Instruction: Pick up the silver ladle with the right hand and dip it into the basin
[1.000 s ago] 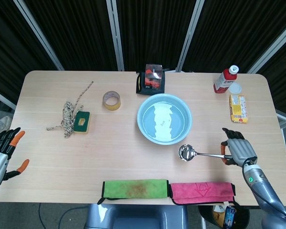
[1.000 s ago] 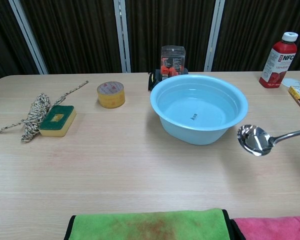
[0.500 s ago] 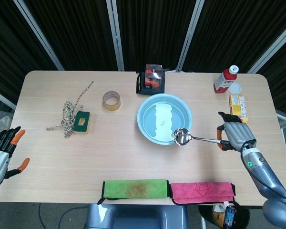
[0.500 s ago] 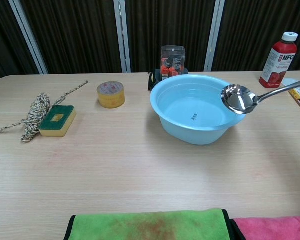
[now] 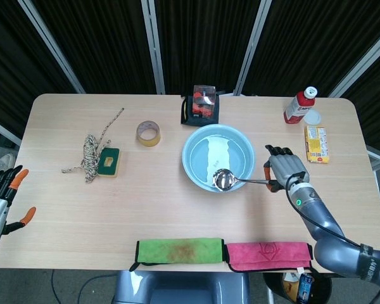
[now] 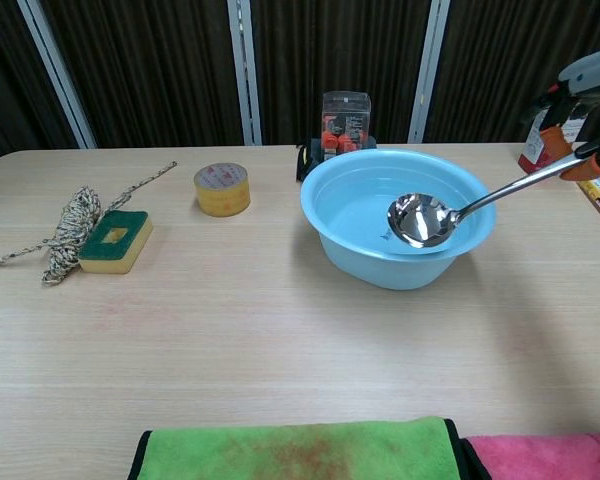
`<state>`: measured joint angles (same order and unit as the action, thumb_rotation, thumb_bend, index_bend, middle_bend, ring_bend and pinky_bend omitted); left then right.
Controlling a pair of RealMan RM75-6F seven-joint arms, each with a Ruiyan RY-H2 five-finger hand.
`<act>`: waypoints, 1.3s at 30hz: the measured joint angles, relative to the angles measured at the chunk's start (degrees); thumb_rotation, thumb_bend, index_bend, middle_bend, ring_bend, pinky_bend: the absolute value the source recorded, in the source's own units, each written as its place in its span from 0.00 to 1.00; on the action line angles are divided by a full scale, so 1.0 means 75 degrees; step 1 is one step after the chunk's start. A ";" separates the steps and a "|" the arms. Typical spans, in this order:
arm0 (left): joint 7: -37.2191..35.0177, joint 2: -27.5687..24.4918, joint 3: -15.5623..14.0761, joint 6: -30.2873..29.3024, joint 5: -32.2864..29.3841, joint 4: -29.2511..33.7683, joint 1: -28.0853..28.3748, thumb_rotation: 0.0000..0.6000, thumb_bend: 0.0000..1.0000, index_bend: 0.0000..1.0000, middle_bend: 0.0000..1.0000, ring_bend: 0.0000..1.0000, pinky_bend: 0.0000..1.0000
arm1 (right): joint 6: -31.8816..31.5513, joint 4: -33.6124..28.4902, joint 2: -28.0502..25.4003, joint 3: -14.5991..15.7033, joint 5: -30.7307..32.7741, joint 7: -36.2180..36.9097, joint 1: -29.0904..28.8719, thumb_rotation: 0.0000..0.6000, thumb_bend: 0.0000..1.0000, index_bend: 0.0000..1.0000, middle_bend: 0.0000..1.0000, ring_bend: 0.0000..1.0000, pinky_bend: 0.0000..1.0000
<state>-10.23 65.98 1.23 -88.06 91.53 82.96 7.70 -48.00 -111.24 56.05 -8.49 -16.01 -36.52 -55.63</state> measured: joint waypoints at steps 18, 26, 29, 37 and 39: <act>0.0145 0.0098 0.0226 0.0240 -0.0479 -0.0145 0.0057 1.00 0.32 0.00 0.00 0.00 0.00 | 0.1165 0.2883 0.1950 0.0583 0.1904 -0.0608 -0.1582 1.00 0.41 0.68 0.00 0.00 0.00; 0.0166 0.0112 0.0259 0.0320 -0.0554 -0.0155 0.0081 1.00 0.32 0.00 0.00 0.00 0.00 | 0.1707 0.3973 0.2643 0.0955 0.2333 -0.0587 -0.1899 1.00 0.41 0.68 0.00 0.00 0.00; 0.0141 0.0107 0.0268 0.0375 -0.0582 -0.0164 0.0101 1.00 0.32 0.00 0.00 0.00 0.00 | 0.1861 0.4264 0.2873 0.1122 0.2447 -0.0552 -0.1994 1.00 0.41 0.68 0.00 0.00 0.00; 0.0038 0.0072 0.0263 0.0334 -0.0533 -0.0151 0.0095 1.00 0.32 0.00 0.00 0.00 0.00 | 0.1881 0.4292 0.2958 0.1316 0.2532 -0.0377 -0.2166 1.00 0.41 0.68 0.00 0.00 0.00; -0.0005 0.0057 0.0255 0.0298 -0.0494 -0.0143 0.0086 1.00 0.32 0.00 0.00 0.00 0.00 | 0.1829 0.4171 0.2880 0.1316 0.2533 -0.0339 -0.2199 1.00 0.41 0.69 0.00 0.00 0.00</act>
<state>-10.27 66.41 3.14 -85.82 87.83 81.89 8.35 -34.28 -79.96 77.66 1.38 2.99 -39.06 -72.12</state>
